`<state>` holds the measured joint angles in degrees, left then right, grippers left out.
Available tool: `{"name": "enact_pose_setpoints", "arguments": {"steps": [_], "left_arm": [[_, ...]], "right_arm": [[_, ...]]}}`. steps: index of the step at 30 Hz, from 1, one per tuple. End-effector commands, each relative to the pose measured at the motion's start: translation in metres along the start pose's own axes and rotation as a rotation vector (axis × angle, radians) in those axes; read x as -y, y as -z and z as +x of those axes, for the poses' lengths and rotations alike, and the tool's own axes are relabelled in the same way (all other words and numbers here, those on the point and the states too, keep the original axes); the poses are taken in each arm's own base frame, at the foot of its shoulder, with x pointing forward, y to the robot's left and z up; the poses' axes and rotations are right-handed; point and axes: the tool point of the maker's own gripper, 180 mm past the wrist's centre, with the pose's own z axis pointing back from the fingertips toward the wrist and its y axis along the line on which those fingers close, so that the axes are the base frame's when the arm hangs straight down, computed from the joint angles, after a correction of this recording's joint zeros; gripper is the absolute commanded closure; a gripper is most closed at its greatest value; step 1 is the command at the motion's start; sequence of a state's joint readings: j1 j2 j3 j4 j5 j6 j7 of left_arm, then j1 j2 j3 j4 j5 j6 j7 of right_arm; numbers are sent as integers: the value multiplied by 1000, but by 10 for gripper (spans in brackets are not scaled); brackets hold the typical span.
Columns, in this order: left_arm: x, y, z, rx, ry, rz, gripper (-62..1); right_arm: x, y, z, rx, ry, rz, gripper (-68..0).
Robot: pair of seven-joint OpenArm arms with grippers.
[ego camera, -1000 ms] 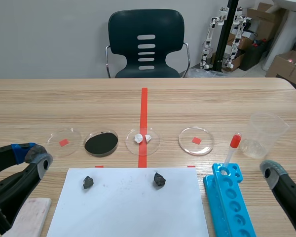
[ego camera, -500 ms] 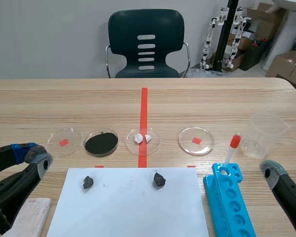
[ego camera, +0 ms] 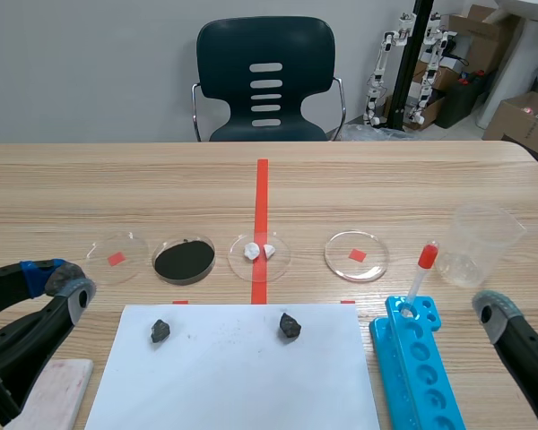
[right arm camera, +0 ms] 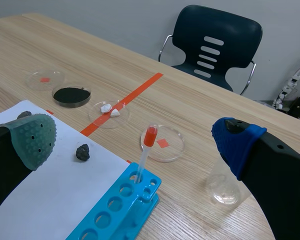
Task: Rub the mineral on the streak plate
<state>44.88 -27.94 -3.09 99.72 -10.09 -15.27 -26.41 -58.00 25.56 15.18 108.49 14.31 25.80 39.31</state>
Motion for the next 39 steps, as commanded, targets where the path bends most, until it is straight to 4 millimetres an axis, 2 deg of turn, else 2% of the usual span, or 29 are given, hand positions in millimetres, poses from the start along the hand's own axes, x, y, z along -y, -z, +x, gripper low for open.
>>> {"name": "enact_pose_setpoints", "arguments": {"steps": [1, 19, 26, 33, 39], "left_arm": [[-1, 1, 7, 32, -5, 4, -145], [-1, 1, 0, -9, -5, 5, -145], [-5, 2, -29, -176, -8, 12, -145], [-25, 4, -71, -455, -81, 73, -145], [-43, 2, -91, -629, -179, 151, -145]], "right_arm": [[0, 2, 7, 23, -6, 10, -679], [0, 2, 7, 23, -6, 10, -679], [0, 2, 7, 23, -6, 9, -679], [0, 2, 7, 20, -6, 9, -679], [0, 2, 7, 20, -6, 9, -679]]}}
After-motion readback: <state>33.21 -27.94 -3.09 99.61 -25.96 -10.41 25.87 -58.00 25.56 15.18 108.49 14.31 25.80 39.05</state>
